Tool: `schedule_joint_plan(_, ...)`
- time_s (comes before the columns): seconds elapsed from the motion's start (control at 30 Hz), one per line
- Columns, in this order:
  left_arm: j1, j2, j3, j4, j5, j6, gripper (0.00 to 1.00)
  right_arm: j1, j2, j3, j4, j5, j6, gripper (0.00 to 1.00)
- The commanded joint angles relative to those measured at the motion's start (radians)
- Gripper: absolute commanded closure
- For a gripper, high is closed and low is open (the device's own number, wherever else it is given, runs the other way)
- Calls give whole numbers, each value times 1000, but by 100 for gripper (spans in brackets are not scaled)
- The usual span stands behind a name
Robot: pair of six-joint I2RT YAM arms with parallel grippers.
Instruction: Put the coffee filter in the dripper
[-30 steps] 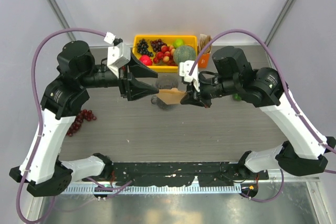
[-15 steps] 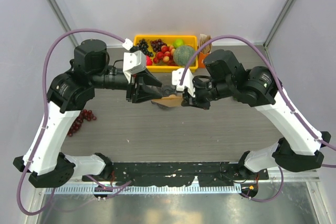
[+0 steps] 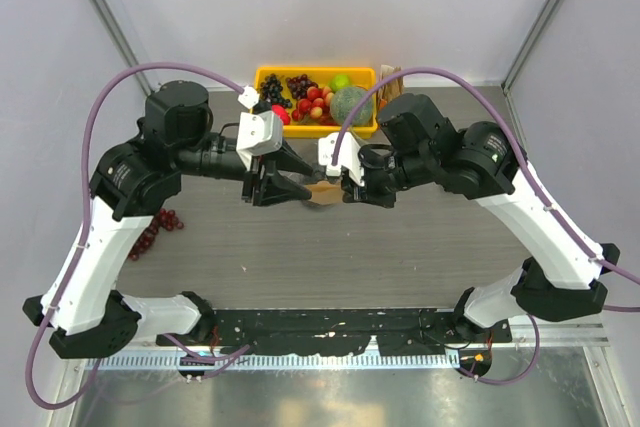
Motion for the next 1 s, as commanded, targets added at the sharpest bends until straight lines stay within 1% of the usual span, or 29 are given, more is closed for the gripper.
schedule_joint_plan(0.0,-19,-4,-10,-2,-30,26,55,9,7,47,-13,6,-5,95)
schedule_joint_plan(0.1,-22,-6,-21,15,-62,23,58,18,3,44,-13,8,-16,95)
schedule_joint_plan(0.23,-23,-6,-28,23,-64,18,61,34,4,40,-19,18,-30,94)
schedule_joint_plan(0.3,-23,0,-27,17,-72,18,65,37,6,42,-19,20,-33,94)
schedule_joint_plan(0.43,-26,8,-33,-6,-87,36,68,37,12,54,-25,28,-29,94)
schedule_joint_plan(0.57,-33,-6,-59,-6,-99,58,68,37,23,71,-34,28,-15,94)
schedule_joint_plan(0.6,-34,-6,-60,-6,-107,65,66,37,26,76,-34,29,-13,94)
schedule_joint_plan(0.67,-40,-11,-68,-8,-122,78,60,37,30,85,-42,28,-7,94)
schedule_joint_plan(0.77,-57,-6,-64,-15,-153,99,59,38,41,105,-49,23,-4,93)
schedule_joint_plan(0.83,-68,-4,-64,-20,-170,111,65,38,49,119,-49,20,-2,90)
schedule_joint_plan(0.87,-69,-4,-64,-18,-167,110,74,37,47,123,-49,18,1,88)
schedule_joint_plan(0.9,-69,-6,-68,-14,-164,101,85,37,50,132,-45,20,2,81)
schedule_joint_plan(0.93,-69,-12,-76,-2,-168,81,96,37,49,136,-30,26,10,77)
schedule_joint_plan(0.97,-65,-17,-85,17,-174,46,100,29,43,137,-20,34,17,67)
